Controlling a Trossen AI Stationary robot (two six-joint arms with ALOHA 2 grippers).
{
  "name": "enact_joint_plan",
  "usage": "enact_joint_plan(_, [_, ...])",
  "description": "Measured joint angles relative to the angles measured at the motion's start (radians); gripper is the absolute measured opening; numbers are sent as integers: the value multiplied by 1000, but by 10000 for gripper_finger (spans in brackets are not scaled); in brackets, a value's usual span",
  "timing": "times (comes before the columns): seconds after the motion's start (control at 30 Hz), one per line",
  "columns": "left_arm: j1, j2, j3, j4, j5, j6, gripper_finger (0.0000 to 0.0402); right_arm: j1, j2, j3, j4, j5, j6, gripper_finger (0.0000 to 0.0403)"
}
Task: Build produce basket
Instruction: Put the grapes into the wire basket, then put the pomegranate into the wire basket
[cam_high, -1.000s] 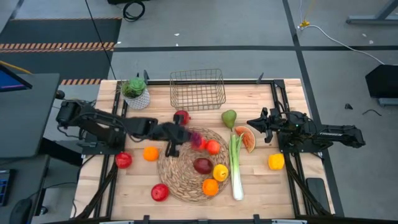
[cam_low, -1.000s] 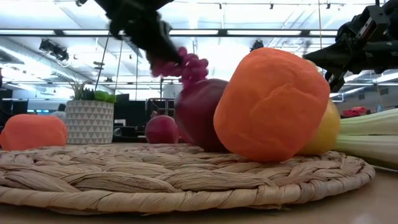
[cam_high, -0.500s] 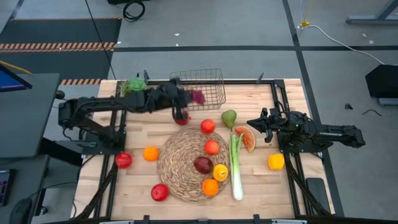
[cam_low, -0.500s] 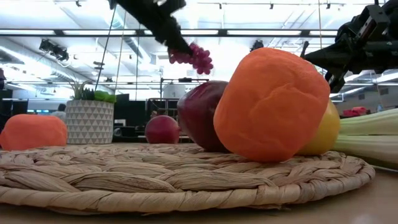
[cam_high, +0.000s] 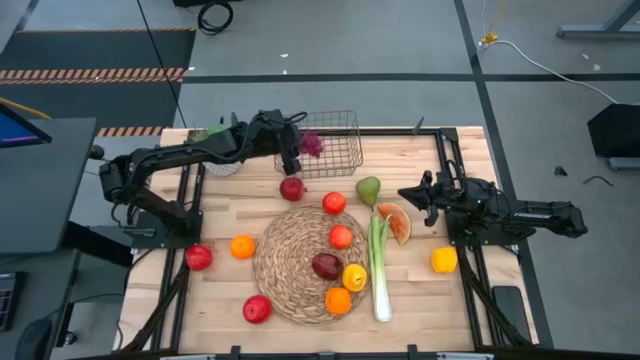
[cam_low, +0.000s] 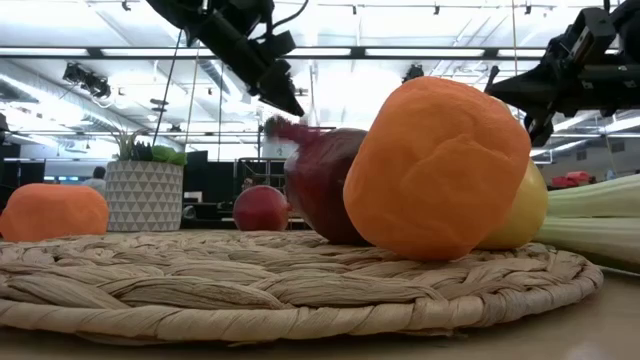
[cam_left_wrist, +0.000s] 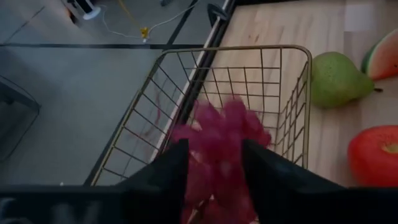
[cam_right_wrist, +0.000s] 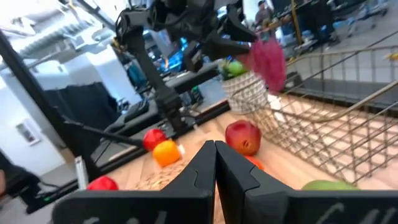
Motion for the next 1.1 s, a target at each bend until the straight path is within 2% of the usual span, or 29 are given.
enact_joint_plan(0.13, [-6, 5, 0, 2, -6, -5, 222, 0, 0, 0, -2, 46, -48, 14])
enact_joint_plan(0.3, [-6, 5, 0, -32, -4, -59, 267, 0, 0, 0, -5, 59, -68, 14])
enact_joint_plan(0.5, [-43, 17, 0, -127, 154, -76, 280, 0, 0, 0, -23, 66, -66, 14])
enact_joint_plan(0.6, [-85, 48, 0, -152, 158, -31, 275, 0, 0, 0, -23, 71, -66, 14])
enact_joint_plan(0.7, [-138, 94, 0, -159, 111, 26, 270, 0, 0, 0, -23, 71, -61, 14])
enact_joint_plan(0.9, [-242, 193, 0, -233, -85, 94, 262, 0, 0, 0, -35, 70, -54, 14])
enact_joint_plan(1.1, [-288, 222, 0, -330, -179, -12, 261, 0, 0, 0, -42, 67, -54, 14])
